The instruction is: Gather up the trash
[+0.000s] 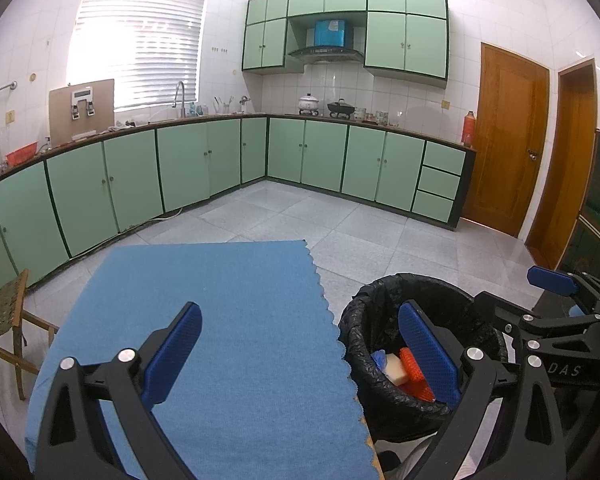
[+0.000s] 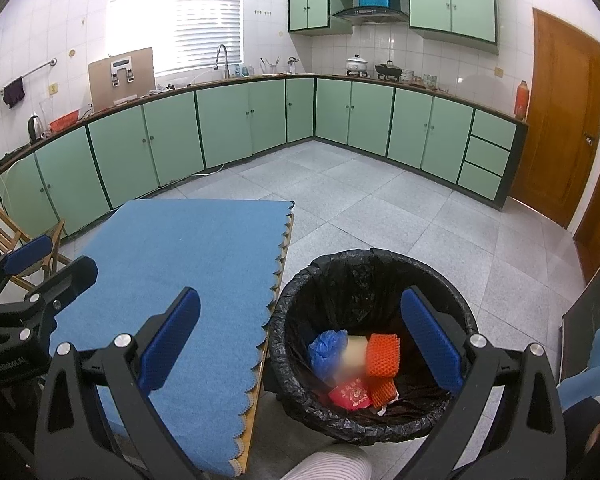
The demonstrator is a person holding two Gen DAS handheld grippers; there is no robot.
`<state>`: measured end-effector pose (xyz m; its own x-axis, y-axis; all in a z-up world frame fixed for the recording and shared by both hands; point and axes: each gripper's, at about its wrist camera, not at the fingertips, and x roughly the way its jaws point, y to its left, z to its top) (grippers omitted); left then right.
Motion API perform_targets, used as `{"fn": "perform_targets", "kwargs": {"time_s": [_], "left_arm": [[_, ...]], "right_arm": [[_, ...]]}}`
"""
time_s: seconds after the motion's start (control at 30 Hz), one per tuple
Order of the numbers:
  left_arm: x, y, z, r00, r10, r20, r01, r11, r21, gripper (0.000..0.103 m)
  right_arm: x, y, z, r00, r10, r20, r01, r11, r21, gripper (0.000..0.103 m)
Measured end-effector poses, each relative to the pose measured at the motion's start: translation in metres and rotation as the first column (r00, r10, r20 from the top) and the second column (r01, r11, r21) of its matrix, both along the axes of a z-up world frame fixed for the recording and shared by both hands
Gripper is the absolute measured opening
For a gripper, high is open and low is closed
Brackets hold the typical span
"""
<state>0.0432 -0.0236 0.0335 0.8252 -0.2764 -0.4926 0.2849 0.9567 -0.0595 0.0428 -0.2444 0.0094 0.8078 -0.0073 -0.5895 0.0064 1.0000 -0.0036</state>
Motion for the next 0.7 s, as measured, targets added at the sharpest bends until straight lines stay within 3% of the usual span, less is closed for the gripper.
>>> {"fn": "perform_targets", "kwargs": {"time_s": [0.7], "left_arm": [[-0.0007, 0.0016, -0.0013, 1.0, 0.005, 0.003, -0.005, 1.0, 0.001, 0.097]], "right_arm": [[0.0016, -0.0003, -0.0017, 1.0, -0.004, -0.002, 0.004, 1.0, -0.003, 0.098]]}}
